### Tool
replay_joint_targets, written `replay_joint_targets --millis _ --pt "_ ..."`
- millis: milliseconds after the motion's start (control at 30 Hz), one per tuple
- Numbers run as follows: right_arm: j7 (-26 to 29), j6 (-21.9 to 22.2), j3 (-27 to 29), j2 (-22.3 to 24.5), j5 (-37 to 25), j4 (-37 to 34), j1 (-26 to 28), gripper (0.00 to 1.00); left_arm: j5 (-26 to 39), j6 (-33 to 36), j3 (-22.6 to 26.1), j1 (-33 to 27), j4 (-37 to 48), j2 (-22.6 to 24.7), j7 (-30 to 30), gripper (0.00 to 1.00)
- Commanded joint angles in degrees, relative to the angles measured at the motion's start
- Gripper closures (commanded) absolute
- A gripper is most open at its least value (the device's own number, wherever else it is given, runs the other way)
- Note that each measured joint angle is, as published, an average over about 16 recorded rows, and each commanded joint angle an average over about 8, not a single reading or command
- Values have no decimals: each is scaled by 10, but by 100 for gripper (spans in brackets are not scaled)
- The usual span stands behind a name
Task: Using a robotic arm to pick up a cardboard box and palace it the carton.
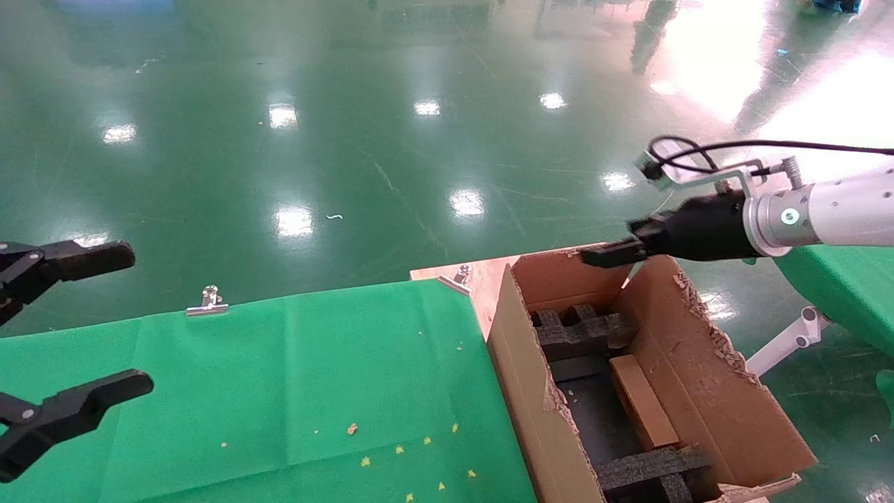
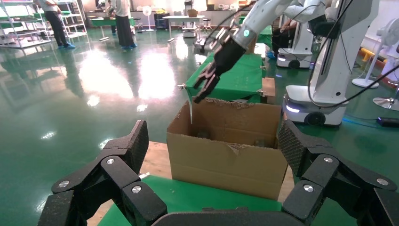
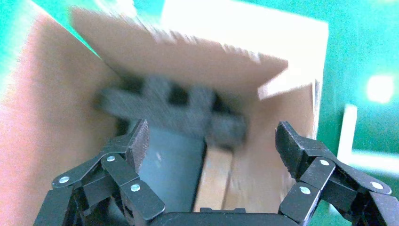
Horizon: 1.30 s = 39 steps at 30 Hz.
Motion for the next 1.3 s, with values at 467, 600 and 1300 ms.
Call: replay_joint_targets --millis 467,600,1300 --pt "-109 -21 87 106 119 260 31 0 0 0 0 0 0 0 0 0" --pt "-107 -20 86 101 114 248 28 0 0 0 0 0 0 0 0 0" --pt "-194 -151 391 61 106 261 -166 0 0 0 0 0 0 0 0 0"
